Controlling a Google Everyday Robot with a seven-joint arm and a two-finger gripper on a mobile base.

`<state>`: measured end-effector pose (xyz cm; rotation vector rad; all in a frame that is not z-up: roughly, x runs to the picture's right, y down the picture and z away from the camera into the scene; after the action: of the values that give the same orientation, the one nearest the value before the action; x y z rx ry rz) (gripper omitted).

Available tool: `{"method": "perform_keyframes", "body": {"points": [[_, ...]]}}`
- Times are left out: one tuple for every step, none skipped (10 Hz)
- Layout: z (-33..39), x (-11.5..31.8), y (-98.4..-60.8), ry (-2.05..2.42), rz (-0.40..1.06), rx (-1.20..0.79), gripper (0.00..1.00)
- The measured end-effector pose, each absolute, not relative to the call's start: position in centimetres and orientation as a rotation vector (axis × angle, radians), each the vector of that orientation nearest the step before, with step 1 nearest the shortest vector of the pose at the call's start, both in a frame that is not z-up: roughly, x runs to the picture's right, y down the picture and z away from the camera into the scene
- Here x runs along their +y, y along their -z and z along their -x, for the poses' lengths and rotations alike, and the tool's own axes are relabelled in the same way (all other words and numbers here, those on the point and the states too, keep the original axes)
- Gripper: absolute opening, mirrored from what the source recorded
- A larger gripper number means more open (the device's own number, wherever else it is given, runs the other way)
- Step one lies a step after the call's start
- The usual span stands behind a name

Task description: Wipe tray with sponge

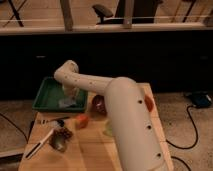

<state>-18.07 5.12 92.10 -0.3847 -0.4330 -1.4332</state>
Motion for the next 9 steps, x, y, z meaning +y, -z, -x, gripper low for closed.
{"method": "perform_keyframes", "body": {"points": [[16.9, 4.7, -92.1, 1.423, 0.390, -0.410, 0.00], [15.4, 4.0, -92.2, 1.399, 0.392, -0.375, 0.00], [14.3, 2.8, -92.4, 1.367, 0.384, -0.337, 0.00], [14.2, 2.1, -92.6, 1.358, 0.376, -0.323, 0.00], [14.5, 0.9, -93.1, 1.343, 0.364, -0.302, 0.00], [15.3, 0.2, -93.4, 1.340, 0.357, -0.296, 0.00], [16.7, -0.1, -93.6, 1.350, 0.353, -0.296, 0.00], [18.3, -0.1, -93.7, 1.376, 0.353, -0.301, 0.00], [20.2, 0.4, -93.9, 1.419, 0.354, -0.318, 0.00]]}}
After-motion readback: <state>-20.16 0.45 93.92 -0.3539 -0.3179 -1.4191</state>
